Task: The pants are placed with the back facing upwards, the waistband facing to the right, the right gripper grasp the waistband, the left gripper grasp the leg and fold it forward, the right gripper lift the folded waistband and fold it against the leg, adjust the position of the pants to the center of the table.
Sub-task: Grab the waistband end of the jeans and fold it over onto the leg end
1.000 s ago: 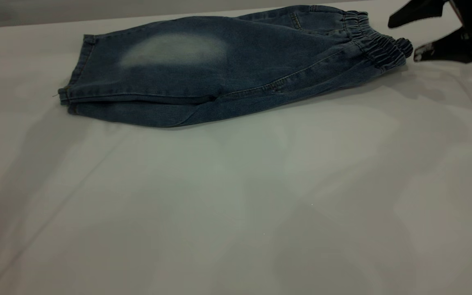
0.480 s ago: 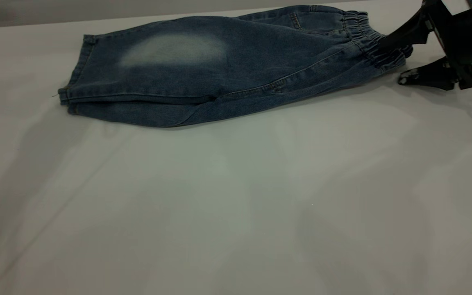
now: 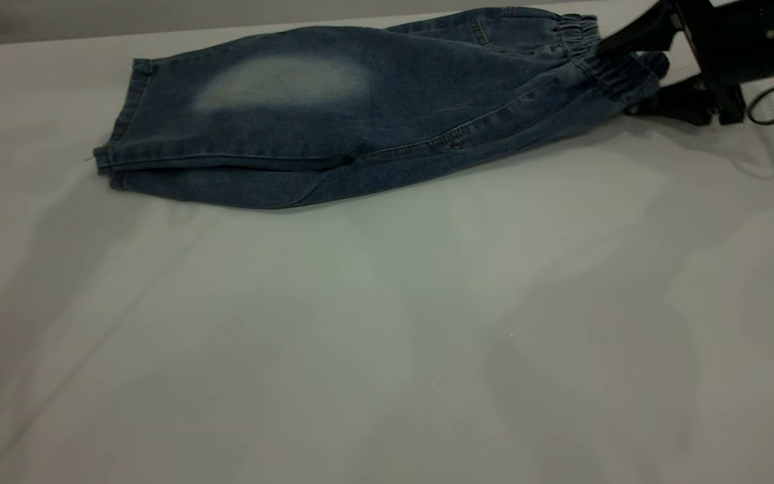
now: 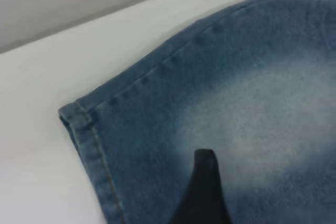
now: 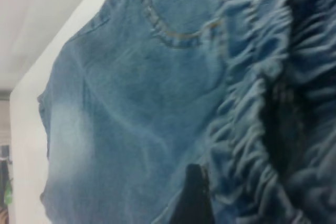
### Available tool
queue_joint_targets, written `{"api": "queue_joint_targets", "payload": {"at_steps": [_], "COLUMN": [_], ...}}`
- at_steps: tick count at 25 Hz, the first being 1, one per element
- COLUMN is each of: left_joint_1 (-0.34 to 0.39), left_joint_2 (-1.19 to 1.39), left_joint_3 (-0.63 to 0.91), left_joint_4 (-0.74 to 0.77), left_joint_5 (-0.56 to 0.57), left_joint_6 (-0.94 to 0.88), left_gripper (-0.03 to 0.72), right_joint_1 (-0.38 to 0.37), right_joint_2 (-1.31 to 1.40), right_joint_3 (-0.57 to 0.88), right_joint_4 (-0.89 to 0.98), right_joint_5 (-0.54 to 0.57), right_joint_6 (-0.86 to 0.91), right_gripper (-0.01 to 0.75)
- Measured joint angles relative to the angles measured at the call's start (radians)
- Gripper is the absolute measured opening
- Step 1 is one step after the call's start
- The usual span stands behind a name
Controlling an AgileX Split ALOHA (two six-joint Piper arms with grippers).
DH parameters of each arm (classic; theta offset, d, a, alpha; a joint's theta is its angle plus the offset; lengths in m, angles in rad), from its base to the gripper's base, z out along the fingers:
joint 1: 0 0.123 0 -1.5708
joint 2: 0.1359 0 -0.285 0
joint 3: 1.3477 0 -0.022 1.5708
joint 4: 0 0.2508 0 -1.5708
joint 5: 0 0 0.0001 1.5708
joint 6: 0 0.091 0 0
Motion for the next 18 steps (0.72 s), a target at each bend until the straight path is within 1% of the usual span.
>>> {"api": "queue_joint_targets", "payload": {"at_steps": [3, 4, 6, 9, 10, 13, 16, 18], "left_joint_1": [0.0, 0.0, 0.0, 0.0, -0.001, -0.015, -0.041, -0.065], "left_joint_2": [0.0, 0.0, 0.0, 0.006, 0.01, 0.02, 0.041, 0.069], "left_joint_3": [0.0, 0.0, 0.0, -0.016, -0.032, -0.088, -0.165, -0.224], "left_joint_4": [0.0, 0.0, 0.0, 0.0, 0.0, 0.001, 0.011, 0.012], "left_joint_5": [0.023, 0.03, 0.038, 0.072, 0.094, 0.166, 0.225, 0.287], "left_joint_6": [0.001, 0.001, 0.0, 0.0, 0.0, 0.0, 0.0, 0.001], "left_gripper": [0.566, 0.566, 0.566, 0.566, 0.566, 0.566, 0.566, 0.563], "right_joint_1": [0.034, 0.045, 0.057, 0.062, 0.062, 0.063, 0.063, 0.063], "right_joint_2": [0.0, 0.0, 0.0, -0.001, -0.005, -0.025, -0.052, -0.071], "right_joint_3": [-0.008, -0.008, -0.008, -0.008, -0.008, -0.008, -0.008, -0.008], "right_joint_4": [-0.005, -0.007, -0.006, -0.015, -0.026, -0.049, -0.093, -0.115], "right_joint_5": [-0.035, -0.044, -0.057, -0.051, -0.052, -0.052, -0.059, -0.064], "right_joint_6": [0.0, -0.006, -0.02, -0.04, -0.04, -0.039, -0.034, -0.029], "right_gripper": [0.468, 0.423, 0.316, 0.113, 0.083, 0.078, 0.078, 0.078]}}
